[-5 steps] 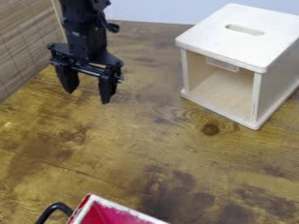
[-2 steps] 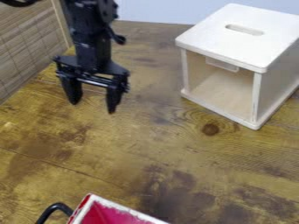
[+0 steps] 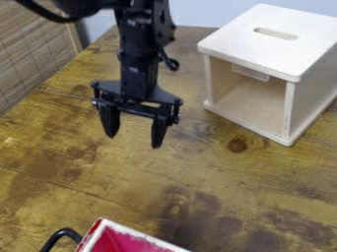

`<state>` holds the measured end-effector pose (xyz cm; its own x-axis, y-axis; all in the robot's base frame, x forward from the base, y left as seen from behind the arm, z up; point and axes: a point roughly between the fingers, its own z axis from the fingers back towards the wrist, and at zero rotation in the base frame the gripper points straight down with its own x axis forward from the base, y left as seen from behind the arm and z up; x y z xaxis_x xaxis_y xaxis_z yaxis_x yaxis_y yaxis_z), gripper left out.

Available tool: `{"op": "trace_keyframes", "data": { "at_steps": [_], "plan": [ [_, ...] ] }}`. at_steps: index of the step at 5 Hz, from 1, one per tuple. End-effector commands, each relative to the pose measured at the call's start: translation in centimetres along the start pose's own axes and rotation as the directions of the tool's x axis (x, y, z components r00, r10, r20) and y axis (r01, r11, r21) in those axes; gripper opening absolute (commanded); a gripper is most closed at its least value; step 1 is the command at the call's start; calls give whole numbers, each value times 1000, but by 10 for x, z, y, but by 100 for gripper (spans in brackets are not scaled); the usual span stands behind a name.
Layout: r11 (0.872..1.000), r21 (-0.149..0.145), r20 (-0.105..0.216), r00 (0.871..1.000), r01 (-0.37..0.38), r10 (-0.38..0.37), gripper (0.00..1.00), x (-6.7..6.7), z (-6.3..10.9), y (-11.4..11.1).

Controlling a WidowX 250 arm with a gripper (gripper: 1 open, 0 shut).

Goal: Close the drawer

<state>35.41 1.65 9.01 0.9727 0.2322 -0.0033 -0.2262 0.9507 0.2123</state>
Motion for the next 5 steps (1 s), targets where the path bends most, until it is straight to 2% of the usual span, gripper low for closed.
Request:
{"op": "trace_keyframes", "data": {
  "at_steps": [1, 2, 3, 4, 5],
  "plan": [
    [1000, -20, 107, 994, -14, 16, 100, 9, 27, 23],
    [1000, -11, 107, 994, 4, -3, 100, 12, 21, 26],
    [1000, -7, 106, 994, -8, 9, 100, 17, 22, 44],
    [1000, -15, 117, 993, -14, 16, 100, 30, 27, 66],
    [1000, -31, 117, 993, -4, 8, 100, 43, 34, 58]
  ]
}}
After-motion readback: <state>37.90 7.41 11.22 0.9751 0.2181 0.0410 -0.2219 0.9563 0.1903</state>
